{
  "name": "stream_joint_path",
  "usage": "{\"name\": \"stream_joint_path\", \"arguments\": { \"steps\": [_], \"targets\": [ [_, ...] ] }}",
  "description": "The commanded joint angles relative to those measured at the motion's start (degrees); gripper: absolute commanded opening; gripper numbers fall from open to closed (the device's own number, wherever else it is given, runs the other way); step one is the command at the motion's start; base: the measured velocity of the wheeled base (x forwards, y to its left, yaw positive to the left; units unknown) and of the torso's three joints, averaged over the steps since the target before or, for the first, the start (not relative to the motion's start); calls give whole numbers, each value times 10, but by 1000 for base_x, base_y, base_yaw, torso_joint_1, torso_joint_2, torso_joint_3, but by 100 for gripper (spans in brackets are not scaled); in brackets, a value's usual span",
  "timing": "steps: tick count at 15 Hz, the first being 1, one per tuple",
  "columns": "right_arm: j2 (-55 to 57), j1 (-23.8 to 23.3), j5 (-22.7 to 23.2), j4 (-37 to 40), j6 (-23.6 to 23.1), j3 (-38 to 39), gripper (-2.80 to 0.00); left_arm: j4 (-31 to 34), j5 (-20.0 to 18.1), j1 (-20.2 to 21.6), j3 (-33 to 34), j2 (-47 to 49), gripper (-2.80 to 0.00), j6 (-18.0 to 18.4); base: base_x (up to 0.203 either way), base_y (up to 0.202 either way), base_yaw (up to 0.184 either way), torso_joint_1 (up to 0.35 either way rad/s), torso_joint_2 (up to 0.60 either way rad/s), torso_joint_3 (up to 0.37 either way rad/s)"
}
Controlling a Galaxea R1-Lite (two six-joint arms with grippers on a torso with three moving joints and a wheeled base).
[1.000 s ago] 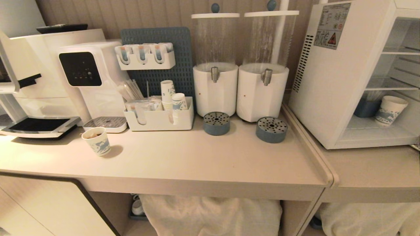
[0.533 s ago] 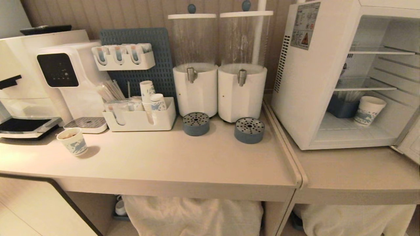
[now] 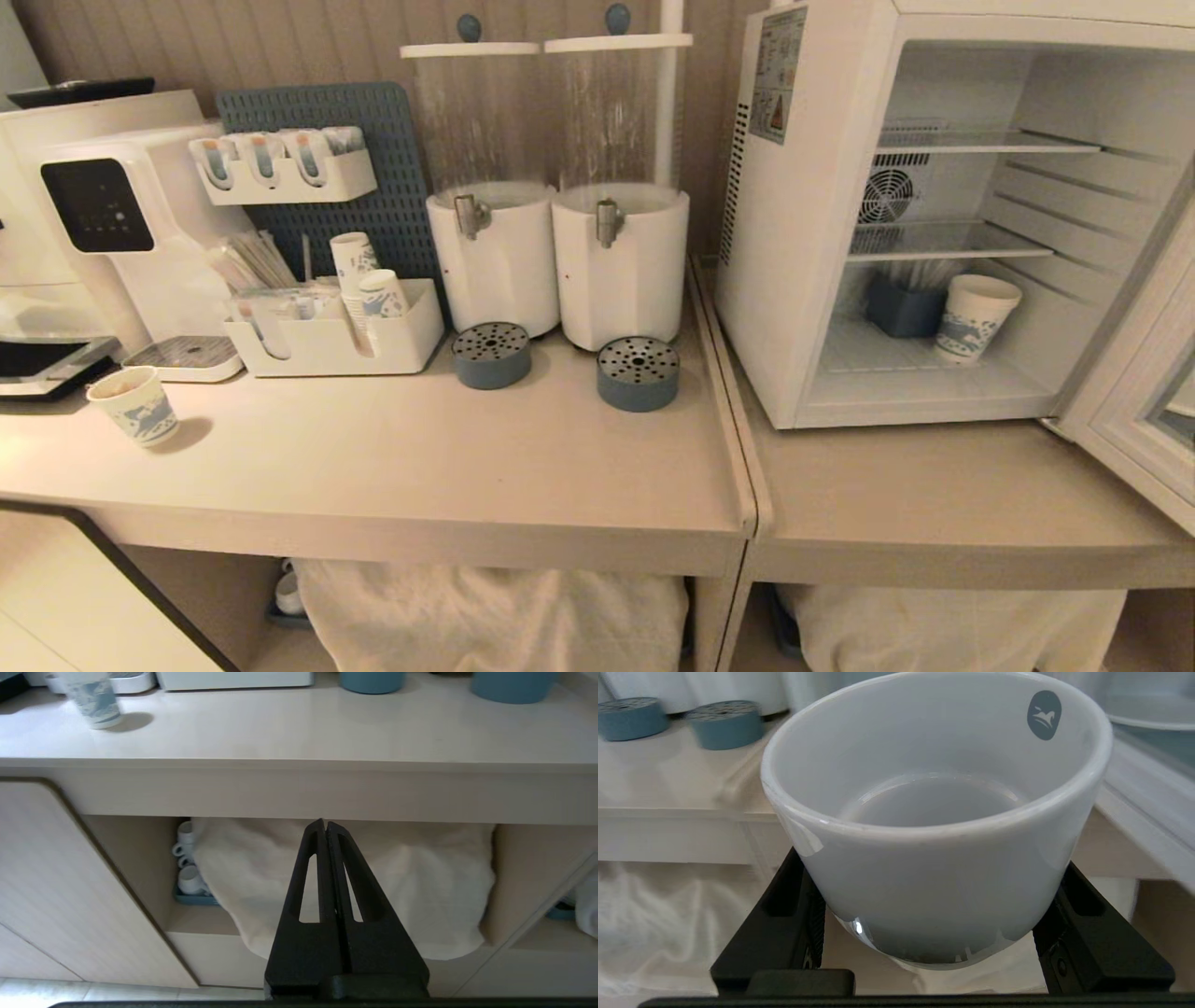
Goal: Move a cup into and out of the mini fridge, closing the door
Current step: Put the ceramic cup in the freezer
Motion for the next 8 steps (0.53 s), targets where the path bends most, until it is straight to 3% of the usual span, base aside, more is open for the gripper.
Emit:
{"name": "stream_joint_path", "arguments": {
  "steps": [1, 5, 8],
  "targets": [
    [0, 0, 0, -1, 0, 10, -280, 0, 0, 0, 0, 0, -280, 0, 0, -108, -1, 5, 5, 0],
    [0, 0, -2, -10, 1, -21, -280, 0, 0, 0, 0, 0, -280, 0, 0, -14, 2, 2, 1, 1],
    [35, 0, 21, 64, 3, -226, -280, 0, 0, 0, 0, 0, -280, 0, 0, 0, 0, 0, 0, 0]
  ]
}}
